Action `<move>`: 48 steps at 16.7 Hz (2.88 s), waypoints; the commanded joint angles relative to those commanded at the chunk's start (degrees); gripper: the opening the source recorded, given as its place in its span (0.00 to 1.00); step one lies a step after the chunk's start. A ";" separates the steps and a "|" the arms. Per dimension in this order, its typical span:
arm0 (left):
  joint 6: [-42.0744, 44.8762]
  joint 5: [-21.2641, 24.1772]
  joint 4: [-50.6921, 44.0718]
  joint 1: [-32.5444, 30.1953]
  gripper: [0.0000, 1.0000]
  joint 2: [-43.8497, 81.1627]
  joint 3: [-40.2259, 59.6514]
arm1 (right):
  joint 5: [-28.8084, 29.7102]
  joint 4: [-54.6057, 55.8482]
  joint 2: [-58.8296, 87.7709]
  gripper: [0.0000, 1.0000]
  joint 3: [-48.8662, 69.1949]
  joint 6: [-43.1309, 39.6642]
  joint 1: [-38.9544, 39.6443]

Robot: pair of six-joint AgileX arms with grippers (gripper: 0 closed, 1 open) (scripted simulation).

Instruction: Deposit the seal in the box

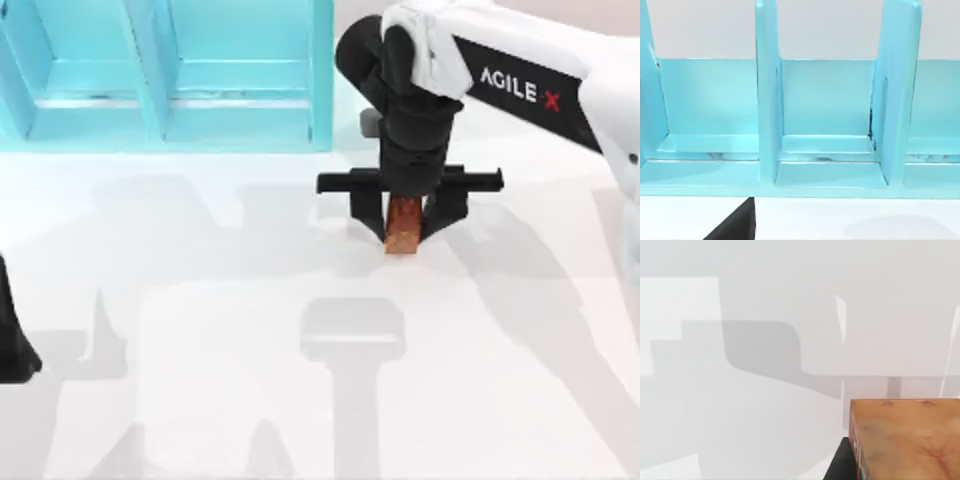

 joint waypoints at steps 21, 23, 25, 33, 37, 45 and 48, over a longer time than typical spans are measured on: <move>0.00 0.00 0.00 0.00 1.00 0.00 0.00 | -0.07 -16.45 -9.73 0.00 6.83 -16.52 -16.59; 0.00 0.00 0.00 0.00 1.00 0.00 0.00 | -0.12 -14.68 -15.02 0.00 -0.15 -25.35 -25.22; 0.00 0.00 0.00 0.00 1.00 0.00 0.00 | -0.16 -12.81 -20.61 0.00 -7.73 -34.68 -34.39; 0.00 0.00 0.00 0.00 1.00 0.00 0.00 | -0.06 -7.65 -36.06 0.00 -27.97 -56.47 -56.10; 0.00 0.00 0.00 0.00 1.00 0.00 0.00 | -0.02 -7.75 -35.91 0.00 -27.96 -56.44 -56.01; 0.00 0.00 0.00 0.00 1.00 0.00 0.00 | -0.12 4.82 -35.13 0.00 -39.26 -56.42 -56.00; 0.00 0.00 0.00 0.00 1.00 0.00 0.00 | -0.05 6.83 -34.92 0.00 -41.28 -56.39 -56.04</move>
